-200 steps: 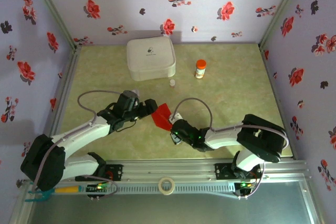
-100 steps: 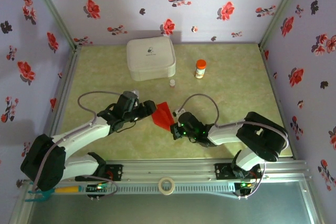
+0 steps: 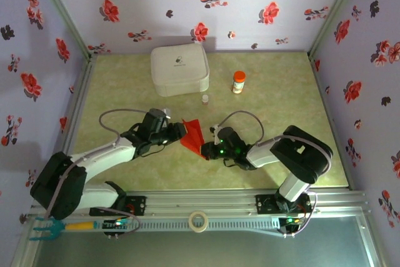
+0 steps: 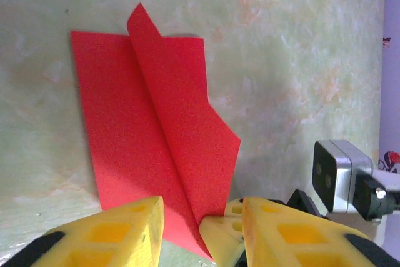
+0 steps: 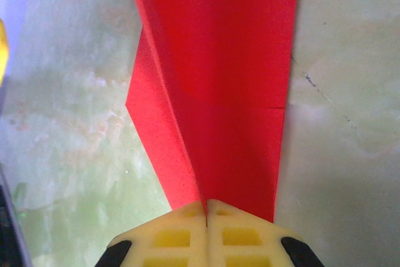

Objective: Fold a paper plane with a square sheet of paper (pick it up from the middle)
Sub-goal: Fourth fold the wing at the center of the table.

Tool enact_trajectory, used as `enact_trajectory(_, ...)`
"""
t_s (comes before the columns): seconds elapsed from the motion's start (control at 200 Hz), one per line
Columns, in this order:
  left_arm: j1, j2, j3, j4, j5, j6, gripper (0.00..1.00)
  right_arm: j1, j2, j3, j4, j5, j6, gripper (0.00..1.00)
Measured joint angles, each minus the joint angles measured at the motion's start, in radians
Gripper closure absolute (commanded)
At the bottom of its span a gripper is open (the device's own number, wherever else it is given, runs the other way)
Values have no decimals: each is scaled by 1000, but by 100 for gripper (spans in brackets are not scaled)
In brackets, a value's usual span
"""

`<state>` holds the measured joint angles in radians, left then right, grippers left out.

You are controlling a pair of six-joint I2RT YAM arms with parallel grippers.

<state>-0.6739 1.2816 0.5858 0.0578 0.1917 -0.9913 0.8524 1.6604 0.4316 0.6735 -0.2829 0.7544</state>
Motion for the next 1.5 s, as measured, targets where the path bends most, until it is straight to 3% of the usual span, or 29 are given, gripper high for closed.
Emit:
enact_trajectory(0.425, 0, 142, 2, 86, 92, 1, 79, -39, 74, -2, 133, -103, 146, 100)
enact_trajectory(0.635, 0, 204, 32, 124, 120, 4, 82, -50, 87, -3, 157, -122, 195, 100)
enact_trajectory(1.15, 0, 329, 79, 186, 147, 4, 81, -86, 151, -32, 307, -190, 300, 100)
enact_trajectory(1.5, 0, 389, 105, 215, 154, 3, 81, -88, 153, -32, 309, -193, 321, 100)
